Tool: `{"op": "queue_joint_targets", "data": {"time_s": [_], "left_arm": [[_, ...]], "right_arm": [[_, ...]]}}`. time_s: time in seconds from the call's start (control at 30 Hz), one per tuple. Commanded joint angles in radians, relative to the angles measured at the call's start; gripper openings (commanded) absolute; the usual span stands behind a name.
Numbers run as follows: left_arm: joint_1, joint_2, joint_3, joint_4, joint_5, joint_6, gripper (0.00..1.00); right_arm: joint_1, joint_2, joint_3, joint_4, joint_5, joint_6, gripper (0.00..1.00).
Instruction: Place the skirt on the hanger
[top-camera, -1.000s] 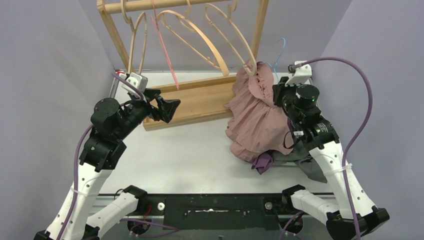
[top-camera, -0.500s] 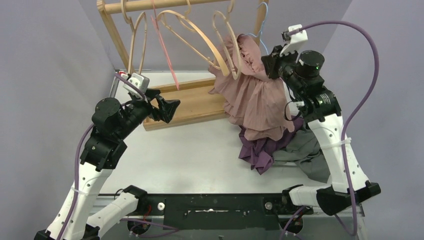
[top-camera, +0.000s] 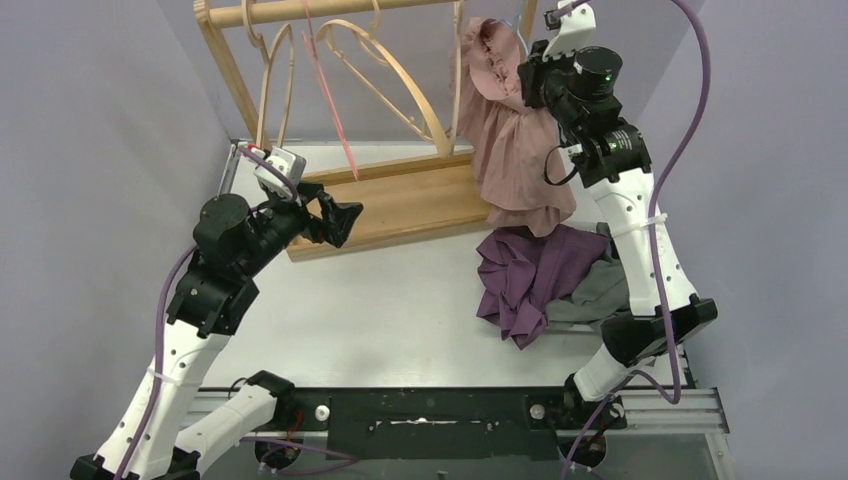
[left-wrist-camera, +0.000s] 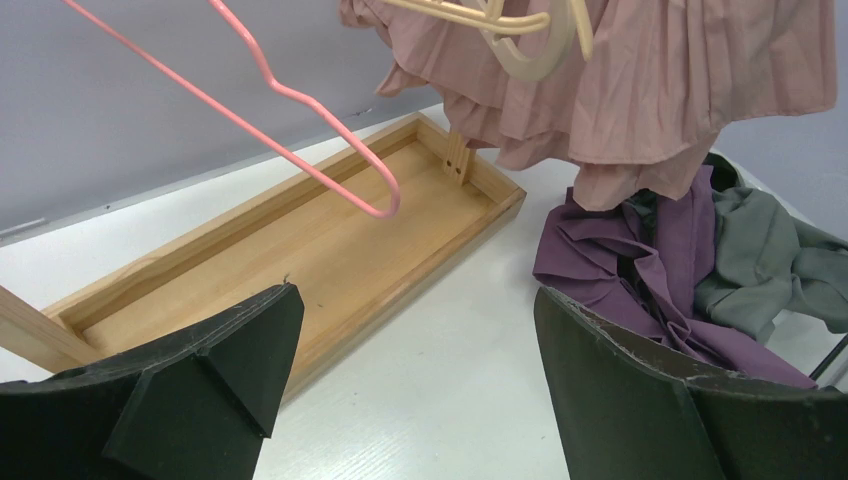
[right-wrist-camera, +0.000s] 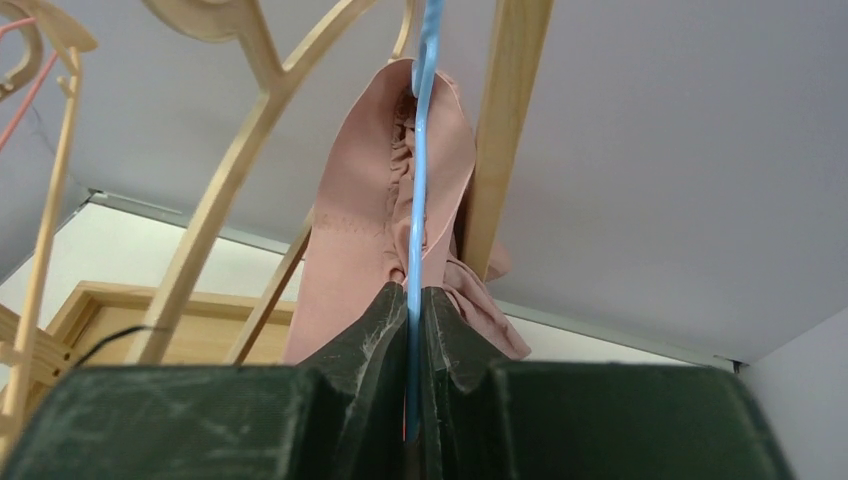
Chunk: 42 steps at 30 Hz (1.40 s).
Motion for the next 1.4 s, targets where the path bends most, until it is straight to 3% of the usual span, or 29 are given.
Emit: {"op": "queue_joint_targets", "data": {"time_s": [0.0,0.1,0.33,0.37,0.47,0.53,0.7,0.87,1.03,1.2,1.37], "left_arm": [[0.004,-0.007,-0.007,0.046,-0.009,-0.016,0.87],[0.004,-0.012,-0.022,0.048,-0.008,-0.03,0.87],[0.004,-0.015,-0.035,0.041,-0.011,-0.03,0.87],[0.004,-0.013,-0.033,0.038,-0.014,-0.028,0.87],[0.004,-0.006,-0.027,0.028,-0.022,-0.029,0.88],[0.004,0.001,-0.017,0.01,-0.028,-0.032,0.9],[0.006,0.012,-0.023,-0.051,-0.038,-0.052,0.92],[0.007,-0.017,-0.109,-0.058,-0.053,-0.104,0.92],[0.01,-0.073,-0.219,-0.009,-0.014,-0.177,0.91],[0.01,-0.113,-0.307,0.051,0.014,-0.237,0.9],[0.01,-0.101,-0.329,0.06,0.03,-0.262,0.89]], "right_arm": [[-0.022,0.012,0.049,0.093,0.03,0.008,0.0],[-0.026,0.006,0.006,0.09,0.032,0.016,0.02],[-0.048,-0.038,-0.056,0.069,-0.032,0.035,0.2],[-0.049,-0.041,-0.048,0.056,-0.038,0.038,0.26],[-0.05,-0.082,-0.052,0.054,-0.018,0.07,0.62],[-0.056,-0.125,-0.064,0.059,0.009,0.099,0.71],[-0.063,-0.277,-0.183,-0.012,0.134,0.142,0.77],[-0.064,-0.52,-0.487,-0.188,0.326,0.234,0.78],[-0.065,-0.709,-0.736,-0.41,0.433,0.428,0.82],[-0.064,-0.761,-0.92,-0.405,0.409,0.547,0.9],[-0.066,-0.662,-1.025,-0.303,0.383,0.606,0.93]]}}
